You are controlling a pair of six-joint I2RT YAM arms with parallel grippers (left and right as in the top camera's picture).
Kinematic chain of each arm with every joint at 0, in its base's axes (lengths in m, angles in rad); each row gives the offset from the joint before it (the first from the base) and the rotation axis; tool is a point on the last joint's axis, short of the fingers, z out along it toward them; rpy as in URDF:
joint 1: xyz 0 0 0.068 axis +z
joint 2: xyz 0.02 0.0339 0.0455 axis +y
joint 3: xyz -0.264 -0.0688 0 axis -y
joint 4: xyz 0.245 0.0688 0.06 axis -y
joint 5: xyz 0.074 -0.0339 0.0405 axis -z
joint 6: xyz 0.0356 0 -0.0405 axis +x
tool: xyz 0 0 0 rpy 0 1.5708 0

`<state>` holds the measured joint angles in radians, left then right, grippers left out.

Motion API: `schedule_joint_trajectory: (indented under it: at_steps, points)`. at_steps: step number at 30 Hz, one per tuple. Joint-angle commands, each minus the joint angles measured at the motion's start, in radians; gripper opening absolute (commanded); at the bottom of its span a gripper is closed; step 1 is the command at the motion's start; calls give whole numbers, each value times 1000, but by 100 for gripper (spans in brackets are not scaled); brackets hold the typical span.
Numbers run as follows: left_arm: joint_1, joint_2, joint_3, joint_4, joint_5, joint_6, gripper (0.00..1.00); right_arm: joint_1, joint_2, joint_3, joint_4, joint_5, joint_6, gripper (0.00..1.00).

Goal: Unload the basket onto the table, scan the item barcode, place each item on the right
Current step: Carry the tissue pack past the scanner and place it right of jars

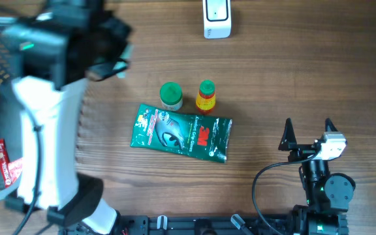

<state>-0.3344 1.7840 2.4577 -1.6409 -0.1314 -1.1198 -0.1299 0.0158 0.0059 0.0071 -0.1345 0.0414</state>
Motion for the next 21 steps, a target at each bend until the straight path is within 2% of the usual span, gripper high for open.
schedule_joint_trajectory:
  at_steps: [1,3,7,11,18,21]
  points:
    - [-171,100,8,88,-29,3,4,-3,-5,0,2,-5,11,100]
    - [-250,157,8,180,-28,73,4,-3,-5,0,2,-5,11,100]
    - [-396,268,8,396,-51,344,4,-3,-5,0,2,-5,11,99]
    - [-516,391,8,547,-80,575,4,-3,-5,-1,2,-5,11,100]
    - [-578,568,8,545,-34,588,4,-3,-5,0,2,-5,11,100]
    - [-577,621,8,521,-31,526,4,-3,-5,-1,2,-5,11,100]
